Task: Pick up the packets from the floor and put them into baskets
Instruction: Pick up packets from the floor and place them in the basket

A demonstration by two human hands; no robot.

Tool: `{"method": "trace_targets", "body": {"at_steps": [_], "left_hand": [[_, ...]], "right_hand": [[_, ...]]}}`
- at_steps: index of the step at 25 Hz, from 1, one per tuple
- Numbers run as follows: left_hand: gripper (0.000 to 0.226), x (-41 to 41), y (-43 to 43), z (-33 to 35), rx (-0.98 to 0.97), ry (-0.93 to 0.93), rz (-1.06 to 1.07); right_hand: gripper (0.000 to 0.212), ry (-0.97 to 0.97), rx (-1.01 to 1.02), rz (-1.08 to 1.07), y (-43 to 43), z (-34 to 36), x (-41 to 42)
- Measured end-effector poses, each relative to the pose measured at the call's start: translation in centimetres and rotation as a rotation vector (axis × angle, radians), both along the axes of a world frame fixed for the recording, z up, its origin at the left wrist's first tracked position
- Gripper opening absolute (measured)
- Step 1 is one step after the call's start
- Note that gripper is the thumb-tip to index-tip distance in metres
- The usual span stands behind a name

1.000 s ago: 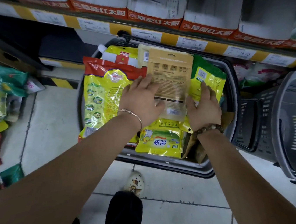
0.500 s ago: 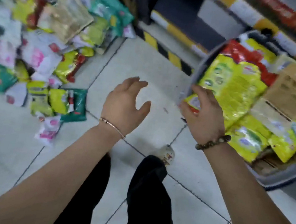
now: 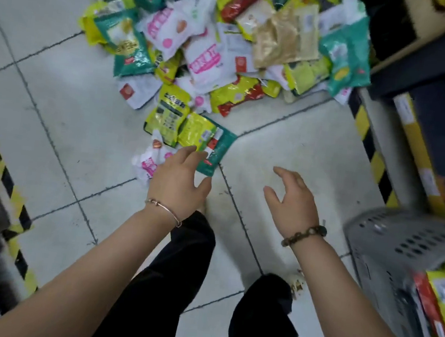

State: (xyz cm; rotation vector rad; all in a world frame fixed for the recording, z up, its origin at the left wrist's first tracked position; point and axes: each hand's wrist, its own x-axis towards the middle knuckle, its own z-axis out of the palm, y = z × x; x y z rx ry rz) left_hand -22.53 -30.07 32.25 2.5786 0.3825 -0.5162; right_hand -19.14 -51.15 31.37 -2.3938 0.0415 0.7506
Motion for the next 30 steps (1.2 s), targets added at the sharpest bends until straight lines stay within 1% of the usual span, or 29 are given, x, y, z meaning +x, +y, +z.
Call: {"method": "trace_targets", "body": {"at_steps": [5,8,11,15,18,21,23,26,27,28,30], "left_hand": [[0.048,0.3,7.3,-6.0,0.042,0.130,0.086],[0.049,0.3,9.8,-10.1,0.094,0.249,0.085],[0.051,0.1,12.4,-15.3,0.145,0.368,0.096],[0.056,-0.5,16.1,-24.1,0.159,0.517,0.195],[0.064,-1.3,18.1,-30.8,0.175,0.602,0.245],[0.090,-1.5,19.6,-37.1,0.170,0.661,0.267],[0.102,-1.4,20.3,-40.1,0.165,0.644,0.260],[0.107,-1.4,21.0,-42.7,0.197,0.577,0.251],[0.109,-1.5,21.1,-43.1,0.210,0.556,0.261],[0.110,-1.5,21.2,-43.4,0.214,0.540,0.288],[0.110,-1.6,21.7,-43.7,0.187,0.553,0.359]], "right_hand": [[0.042,0.101,-0.048,0.102,7.7,-4.6,4.5],[0.042,0.173,-0.063,0.140,11.0,-8.0,6.1],[0.041,0.238,-0.096,0.248,14.7,-13.0,7.7],[0.040,0.207,-0.177,0.287,18.9,-21.5,9.4],[0.051,0.112,-0.288,0.344,21.4,-28.0,10.5],[0.067,0.029,-0.419,0.369,23.5,-34.0,12.0],[0.076,0.015,-0.470,0.387,24.6,-36.9,12.2],[0.087,0.007,-0.545,0.404,25.3,-39.6,11.9],[0.087,0.037,-0.566,0.397,25.4,-40.0,11.9],[0.081,0.085,-0.575,0.389,25.6,-40.3,12.1],[0.056,0.211,-0.525,0.342,25.9,-40.5,12.3]]}}
